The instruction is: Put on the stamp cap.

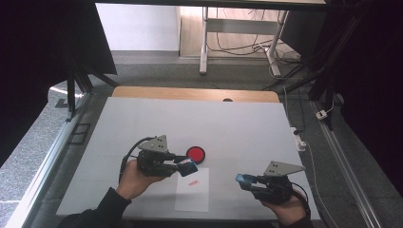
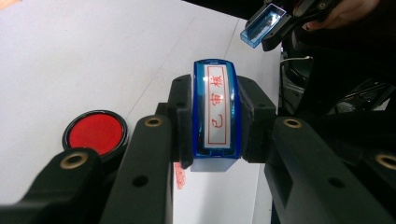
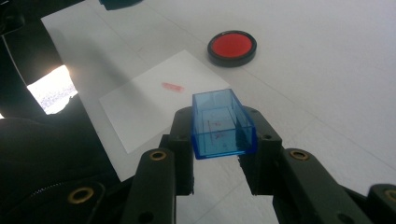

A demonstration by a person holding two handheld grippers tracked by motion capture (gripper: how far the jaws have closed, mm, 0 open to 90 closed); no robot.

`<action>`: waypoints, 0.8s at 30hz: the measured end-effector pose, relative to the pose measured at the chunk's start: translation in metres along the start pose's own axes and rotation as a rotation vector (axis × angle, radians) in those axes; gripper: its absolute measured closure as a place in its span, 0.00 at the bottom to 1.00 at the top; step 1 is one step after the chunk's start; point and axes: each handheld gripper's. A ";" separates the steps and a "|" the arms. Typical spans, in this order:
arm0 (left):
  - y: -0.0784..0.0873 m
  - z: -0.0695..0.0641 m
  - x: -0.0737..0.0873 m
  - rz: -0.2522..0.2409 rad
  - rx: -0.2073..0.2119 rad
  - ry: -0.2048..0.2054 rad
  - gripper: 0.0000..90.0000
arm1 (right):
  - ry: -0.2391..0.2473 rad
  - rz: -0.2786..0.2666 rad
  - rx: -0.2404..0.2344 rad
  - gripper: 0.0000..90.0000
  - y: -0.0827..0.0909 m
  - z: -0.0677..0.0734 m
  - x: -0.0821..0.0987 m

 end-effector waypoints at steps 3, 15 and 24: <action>0.000 0.001 0.000 0.001 -0.002 -0.004 0.78 | 0.011 -0.010 -0.012 0.76 -0.001 0.001 -0.003; 0.002 -0.001 -0.001 -0.015 0.000 -0.036 0.78 | 0.060 -0.005 -0.062 0.76 -0.015 0.005 -0.018; 0.005 -0.003 -0.002 -0.031 0.010 -0.065 0.78 | 0.106 -0.005 -0.109 0.76 -0.024 0.011 -0.032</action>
Point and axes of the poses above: each handheld gripper's, and its own axes: y roughly backward along the jaws, x roughly out of its underside, z roughly to its left, and after that the axes turned 14 degrees about z, right-handed
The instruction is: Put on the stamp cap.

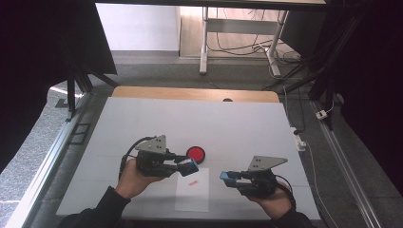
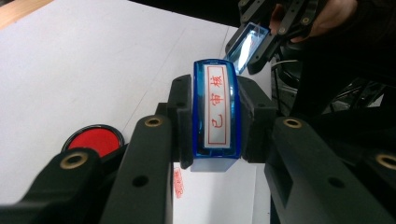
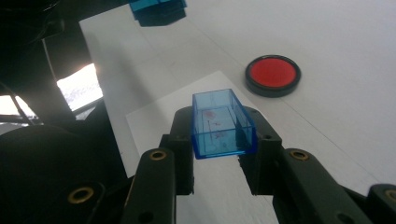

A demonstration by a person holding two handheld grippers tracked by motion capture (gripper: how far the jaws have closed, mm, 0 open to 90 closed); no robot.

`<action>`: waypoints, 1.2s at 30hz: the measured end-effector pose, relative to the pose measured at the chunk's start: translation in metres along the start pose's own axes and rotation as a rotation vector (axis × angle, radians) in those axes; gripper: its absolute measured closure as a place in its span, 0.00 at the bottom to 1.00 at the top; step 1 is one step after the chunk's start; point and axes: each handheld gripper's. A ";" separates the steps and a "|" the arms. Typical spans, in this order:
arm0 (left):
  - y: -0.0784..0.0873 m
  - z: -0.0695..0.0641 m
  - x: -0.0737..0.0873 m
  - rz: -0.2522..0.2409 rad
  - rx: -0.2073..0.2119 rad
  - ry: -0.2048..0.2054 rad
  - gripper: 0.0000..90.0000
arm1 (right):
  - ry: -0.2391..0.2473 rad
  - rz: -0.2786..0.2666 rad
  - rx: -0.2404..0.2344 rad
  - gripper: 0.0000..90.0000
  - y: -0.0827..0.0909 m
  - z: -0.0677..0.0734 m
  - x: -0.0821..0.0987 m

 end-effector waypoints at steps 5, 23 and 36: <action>0.001 -0.002 -0.001 -0.003 0.009 -0.024 0.78 | 0.046 0.012 -0.045 0.76 -0.010 0.003 -0.008; 0.004 -0.007 -0.004 -0.023 0.063 -0.088 0.78 | 0.139 0.028 -0.189 0.76 -0.045 0.011 -0.036; 0.004 -0.010 -0.005 -0.038 0.093 -0.156 0.78 | 0.192 0.004 -0.258 0.76 -0.060 0.018 -0.051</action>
Point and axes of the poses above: each handheld gripper's, and its own axes: y roughly backward along the jaws, x roughly out of its underside, z roughly to its left, and after that the axes turned 14 degrees about z, right-handed
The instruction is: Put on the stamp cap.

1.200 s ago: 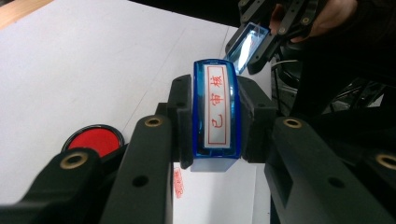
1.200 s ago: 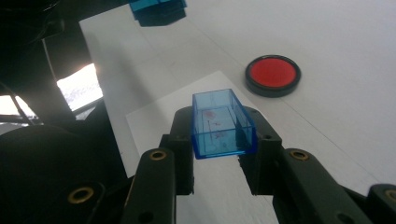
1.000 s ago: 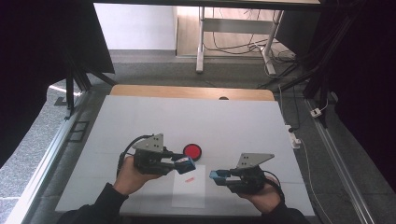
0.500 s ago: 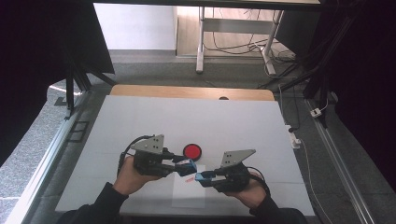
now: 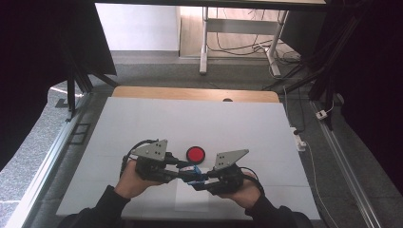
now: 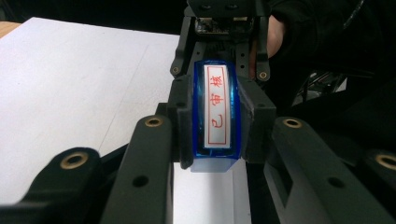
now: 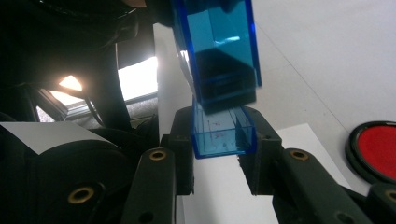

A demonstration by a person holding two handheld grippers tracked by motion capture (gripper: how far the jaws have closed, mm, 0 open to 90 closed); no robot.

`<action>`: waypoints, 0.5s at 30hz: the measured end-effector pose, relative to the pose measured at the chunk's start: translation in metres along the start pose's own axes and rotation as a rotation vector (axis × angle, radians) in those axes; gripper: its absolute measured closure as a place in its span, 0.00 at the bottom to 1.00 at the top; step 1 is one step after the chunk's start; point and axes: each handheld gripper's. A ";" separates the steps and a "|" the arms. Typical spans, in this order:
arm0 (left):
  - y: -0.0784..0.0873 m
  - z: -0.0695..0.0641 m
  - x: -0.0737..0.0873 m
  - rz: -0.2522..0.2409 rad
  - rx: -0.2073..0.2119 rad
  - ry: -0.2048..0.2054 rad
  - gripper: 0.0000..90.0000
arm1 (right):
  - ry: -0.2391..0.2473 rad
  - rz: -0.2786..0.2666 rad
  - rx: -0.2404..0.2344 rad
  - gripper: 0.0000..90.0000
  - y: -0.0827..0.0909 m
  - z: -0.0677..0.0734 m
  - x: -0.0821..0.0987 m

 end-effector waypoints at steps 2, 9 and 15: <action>-0.001 0.000 0.000 -0.002 0.008 -0.010 0.78 | 0.009 0.005 -0.006 0.76 -0.001 0.000 -0.002; -0.001 0.000 0.001 -0.007 0.025 -0.030 0.78 | 0.018 -0.003 -0.018 0.76 -0.002 0.001 -0.003; 0.000 0.001 0.003 -0.013 0.032 -0.035 0.78 | 0.024 -0.022 -0.025 0.76 0.000 0.001 -0.003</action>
Point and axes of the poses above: each handheld gripper's, and its own axes: y roughly backward along the jaws, x roughly out of its underside, z roughly to its left, and after that the axes turned 14 degrees about z, right-handed
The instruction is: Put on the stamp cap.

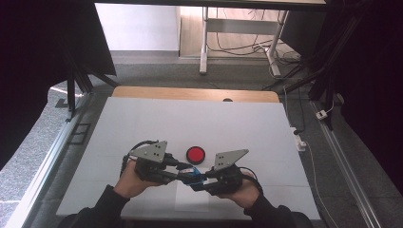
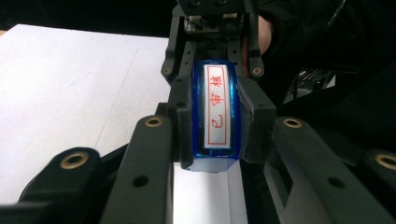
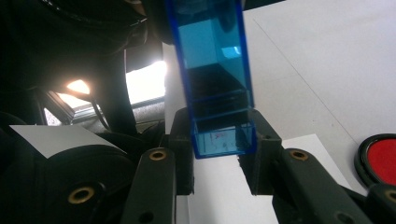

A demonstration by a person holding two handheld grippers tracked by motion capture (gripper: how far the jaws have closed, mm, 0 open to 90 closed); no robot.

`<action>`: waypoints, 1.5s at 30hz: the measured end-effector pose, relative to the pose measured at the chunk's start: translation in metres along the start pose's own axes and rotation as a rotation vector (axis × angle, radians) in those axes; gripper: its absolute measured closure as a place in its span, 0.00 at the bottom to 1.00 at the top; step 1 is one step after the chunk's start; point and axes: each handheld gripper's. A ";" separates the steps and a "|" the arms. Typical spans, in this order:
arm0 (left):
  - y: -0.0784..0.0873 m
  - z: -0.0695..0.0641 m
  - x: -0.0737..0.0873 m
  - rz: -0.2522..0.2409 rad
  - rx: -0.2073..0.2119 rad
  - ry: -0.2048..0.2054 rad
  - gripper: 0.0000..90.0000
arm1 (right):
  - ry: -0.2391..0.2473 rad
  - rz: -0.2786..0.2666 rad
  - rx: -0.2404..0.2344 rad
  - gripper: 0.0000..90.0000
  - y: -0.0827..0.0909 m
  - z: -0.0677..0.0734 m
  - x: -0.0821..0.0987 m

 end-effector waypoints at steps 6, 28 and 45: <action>0.000 0.002 0.002 -0.019 0.021 0.004 0.78 | 0.009 -0.005 0.001 0.76 0.000 0.001 0.000; -0.003 0.006 0.007 -0.086 0.097 0.006 0.78 | 0.047 -0.042 -0.037 0.76 0.005 0.004 -0.002; -0.005 0.007 0.008 -0.098 0.127 0.021 0.78 | 0.083 -0.038 -0.030 0.76 0.005 0.007 -0.002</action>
Point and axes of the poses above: each handheld gripper's, and its own axes: y roughly backward along the jaws, x roughly out of its underside, z roughly to its left, and after that the axes turned 14 degrees about z, right-handed
